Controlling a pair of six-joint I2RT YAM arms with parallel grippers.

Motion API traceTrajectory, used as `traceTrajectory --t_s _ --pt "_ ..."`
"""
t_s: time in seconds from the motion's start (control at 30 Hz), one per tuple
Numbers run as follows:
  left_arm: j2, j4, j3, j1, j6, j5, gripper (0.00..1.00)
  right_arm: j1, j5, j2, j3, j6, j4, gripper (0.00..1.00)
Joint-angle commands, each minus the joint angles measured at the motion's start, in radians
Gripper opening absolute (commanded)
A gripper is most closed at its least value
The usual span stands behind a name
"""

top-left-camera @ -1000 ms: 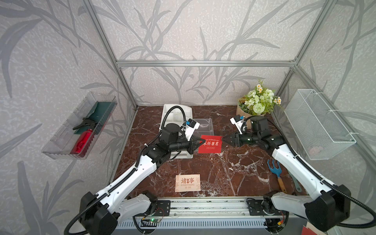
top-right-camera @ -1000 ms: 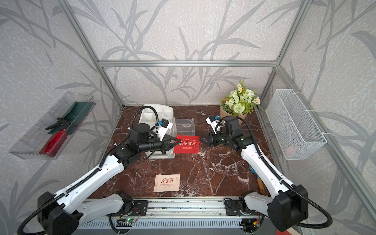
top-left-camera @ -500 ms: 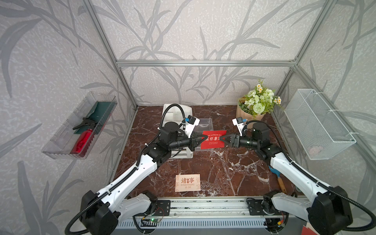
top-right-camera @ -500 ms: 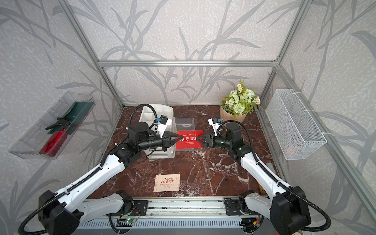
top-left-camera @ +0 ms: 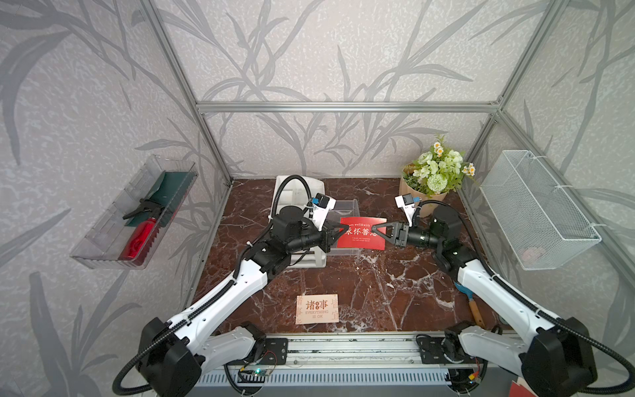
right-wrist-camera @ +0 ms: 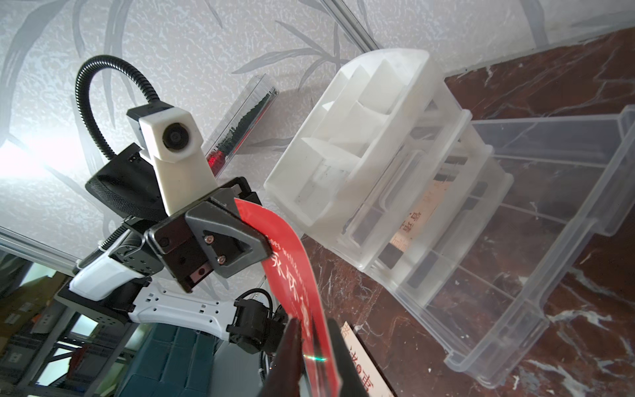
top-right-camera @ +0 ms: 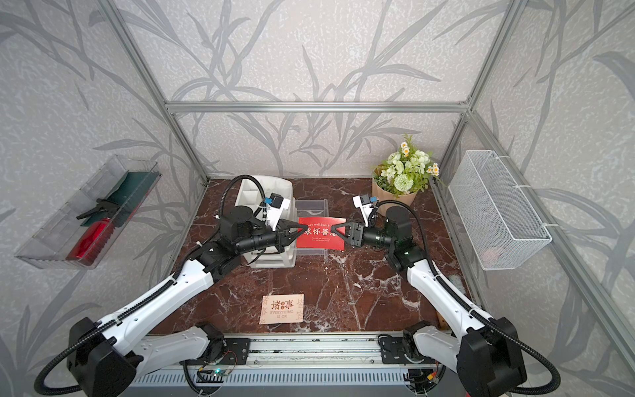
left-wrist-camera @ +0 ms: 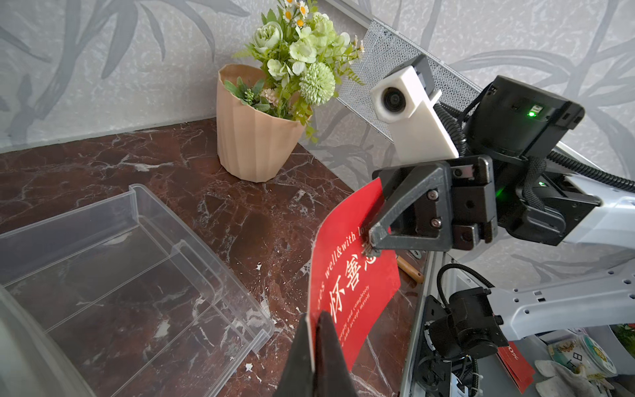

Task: Take the postcards out of the drawer
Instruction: Place the postcard at the center of the board.

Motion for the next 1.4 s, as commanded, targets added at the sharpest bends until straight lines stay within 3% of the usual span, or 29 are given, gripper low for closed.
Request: traceTrajectory --t_s 0.0,0.23,0.4,0.53,0.77,1.0,1.13,1.23,1.37 --pt "0.002 0.015 -0.006 -0.004 -0.005 -0.039 0.00 0.004 -0.030 -0.027 0.019 0.002 0.010 0.09" --pt "-0.030 -0.011 0.000 -0.004 -0.007 -0.068 0.20 0.003 -0.058 -0.043 0.054 -0.044 -0.119 0.03" --pt "-0.056 -0.132 0.067 -0.004 0.062 -0.109 0.33 0.002 -0.056 -0.074 0.114 -0.132 -0.347 0.02" --pt "-0.084 -0.304 0.166 -0.003 0.114 -0.246 0.35 0.003 -0.036 -0.101 0.155 -0.198 -0.538 0.02" --pt "-0.195 -0.465 0.243 0.000 0.153 -0.471 0.40 0.003 0.020 -0.131 0.080 -0.224 -0.695 0.02" --pt "-0.305 -0.526 0.225 0.018 0.191 -0.648 0.46 0.017 0.059 -0.154 -0.113 -0.151 -0.614 0.03" --pt "-0.320 -0.537 0.196 0.043 0.173 -0.701 0.50 0.081 0.113 -0.138 -0.183 -0.146 -0.581 0.03" --pt "-0.293 -0.554 0.192 0.091 0.145 -0.680 0.50 0.129 0.147 -0.121 -0.235 -0.103 -0.498 0.04" --pt "-0.266 -0.533 0.167 0.189 0.096 -0.550 0.49 0.189 0.195 -0.090 -0.266 -0.092 -0.451 0.04"
